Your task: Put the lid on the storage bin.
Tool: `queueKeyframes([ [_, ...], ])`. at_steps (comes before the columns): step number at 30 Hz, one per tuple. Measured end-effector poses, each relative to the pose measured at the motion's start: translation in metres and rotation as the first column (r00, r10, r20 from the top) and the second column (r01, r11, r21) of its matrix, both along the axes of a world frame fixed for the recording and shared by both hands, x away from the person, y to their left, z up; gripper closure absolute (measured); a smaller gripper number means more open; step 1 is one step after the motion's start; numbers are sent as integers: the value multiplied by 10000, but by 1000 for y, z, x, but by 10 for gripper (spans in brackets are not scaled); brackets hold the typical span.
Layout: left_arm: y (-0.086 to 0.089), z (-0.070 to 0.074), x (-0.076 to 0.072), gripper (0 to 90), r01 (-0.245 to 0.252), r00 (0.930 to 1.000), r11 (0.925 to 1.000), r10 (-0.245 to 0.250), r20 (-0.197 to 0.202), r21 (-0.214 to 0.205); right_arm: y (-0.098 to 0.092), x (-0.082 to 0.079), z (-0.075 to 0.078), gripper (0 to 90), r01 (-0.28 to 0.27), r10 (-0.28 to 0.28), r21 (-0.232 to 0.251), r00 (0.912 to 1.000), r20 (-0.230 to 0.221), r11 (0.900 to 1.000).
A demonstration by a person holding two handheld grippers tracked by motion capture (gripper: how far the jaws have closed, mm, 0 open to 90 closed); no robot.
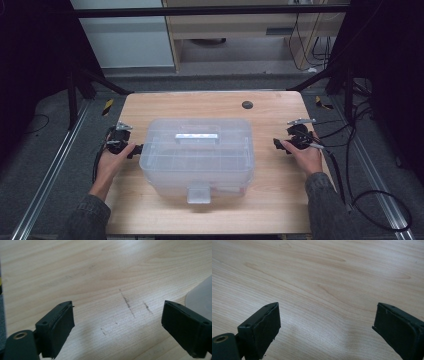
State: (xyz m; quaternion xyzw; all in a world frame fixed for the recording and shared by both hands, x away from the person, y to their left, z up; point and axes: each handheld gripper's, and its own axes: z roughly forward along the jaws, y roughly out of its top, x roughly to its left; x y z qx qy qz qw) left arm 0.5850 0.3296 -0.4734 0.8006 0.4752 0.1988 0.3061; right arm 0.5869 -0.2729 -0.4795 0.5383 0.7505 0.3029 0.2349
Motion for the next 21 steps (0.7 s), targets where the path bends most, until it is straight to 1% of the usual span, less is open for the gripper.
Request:
queueKeyframes([
  [1, 0, -2, 1, 83, -9, 10000, 10000, 8, -52, -5, 0, 0, -3, 75, 35, -35, -66, 10000, -51, 10000],
  [3, -1, -6, 2, 78, -59, 10000, 9999, 59, -33, -81, 2, 0, -5, 87, 28, -27, -232, 10000, 70, 9997],
  [4, -2, -8, 2, 77, -94, 9999, 9999, 94, -63, -78, 4, 0, -6, 86, 24, -21, -199, 9999, 149, 9998],
  [7, -3, -12, 4, 76, -154, 9996, 9997, 150, -244, -182, 7, 1, -11, 79, -6, 7, -147, 10000, 45, 9999],
  [9, -5, -14, 3, 76, -179, 9997, 9992, 174, -158, -349, 10, 1, -15, 79, -13, 14, -197, 10000, 40, 9998],
  [11, -7, -18, 2, 76, -206, 9997, 9993, 202, -125, -326, 13, 1, -19, 77, -52, 52, -236, 10000, -11, 9997],
  [13, -7, -21, 2, 76, -255, 9996, 9982, 247, -164, -546, 16, 1, -24, 79, -15, 14, -168, 10000, -49, 9999],
  [15, -7, -25, 2, 76, -333, 9993, 9978, 324, -164, -577, 17, 0, -27, 74, 49, -49, 70, 10000, -28, 10000],
  [16, -7, -27, 2, 75, -345, 9994, 9976, 339, -101, -607, 17, -1, -28, 71, 90, -90, 254, 10000, 0, 9996],
  [17, -8, -29, 1, 62, -357, 9993, 9980, 362, 79, -524, 17, -2, -30, 68, 126, -129, 337, 9999, 103, 9994],
  [18, -9, -29, 0, 61, -384, 9991, 9981, 392, 156, -482, 17, -3, -31, 67, 109, -119, 336, 9995, 288, 9994],
  [20, -11, -33, -1, 53, -340, 9982, 9989, 355, 477, -310, 17, -3, -31, 48, 214, -224, 397, 9994, 247, 9990],
  [21, -11, -33, -1, 35, -318, 9983, 9991, 332, 473, -290, 17, -3, -32, 30, 338, -345, 362, 9992, 205, 9988],
])
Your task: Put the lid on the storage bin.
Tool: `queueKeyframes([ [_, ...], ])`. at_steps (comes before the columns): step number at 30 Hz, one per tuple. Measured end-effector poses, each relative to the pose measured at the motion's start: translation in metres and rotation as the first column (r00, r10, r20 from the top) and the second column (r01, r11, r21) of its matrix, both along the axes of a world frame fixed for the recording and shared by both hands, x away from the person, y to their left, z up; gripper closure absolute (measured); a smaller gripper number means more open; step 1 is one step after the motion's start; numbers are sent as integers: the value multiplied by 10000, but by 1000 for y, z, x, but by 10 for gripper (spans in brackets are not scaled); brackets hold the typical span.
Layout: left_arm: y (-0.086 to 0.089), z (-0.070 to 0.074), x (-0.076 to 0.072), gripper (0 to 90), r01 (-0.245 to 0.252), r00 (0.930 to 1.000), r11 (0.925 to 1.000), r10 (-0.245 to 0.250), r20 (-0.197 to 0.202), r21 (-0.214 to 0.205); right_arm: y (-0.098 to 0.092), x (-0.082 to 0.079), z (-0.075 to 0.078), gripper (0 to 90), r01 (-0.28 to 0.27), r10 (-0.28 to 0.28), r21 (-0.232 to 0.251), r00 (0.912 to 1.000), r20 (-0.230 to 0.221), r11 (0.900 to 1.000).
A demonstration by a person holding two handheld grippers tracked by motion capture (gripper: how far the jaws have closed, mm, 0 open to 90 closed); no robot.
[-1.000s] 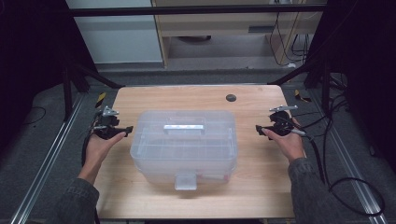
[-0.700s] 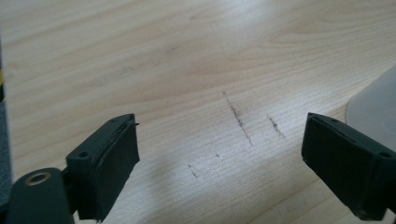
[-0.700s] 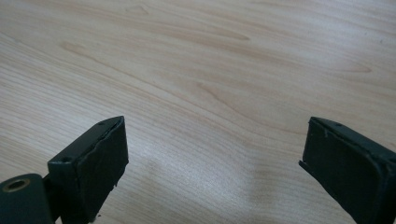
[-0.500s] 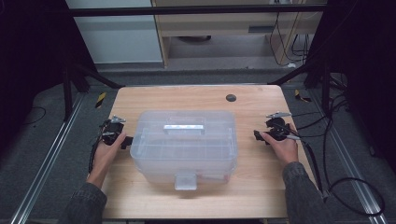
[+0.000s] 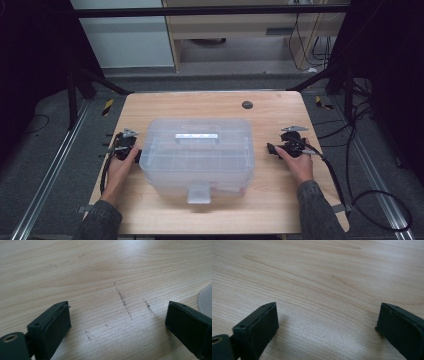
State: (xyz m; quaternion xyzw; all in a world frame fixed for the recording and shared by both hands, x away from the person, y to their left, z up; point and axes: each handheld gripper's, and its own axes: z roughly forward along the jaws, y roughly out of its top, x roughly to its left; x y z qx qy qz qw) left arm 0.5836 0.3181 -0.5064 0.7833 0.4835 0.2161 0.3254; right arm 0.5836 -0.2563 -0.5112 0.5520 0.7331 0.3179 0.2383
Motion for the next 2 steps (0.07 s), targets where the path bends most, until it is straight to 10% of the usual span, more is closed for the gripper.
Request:
queueKeyframes([
  [2, 0, 0, 0, 32, -25, 10000, 10000, 25, -6, -4, 0, 0, 0, 14, -35, 35, -2, 10000, -82, 10000],
])
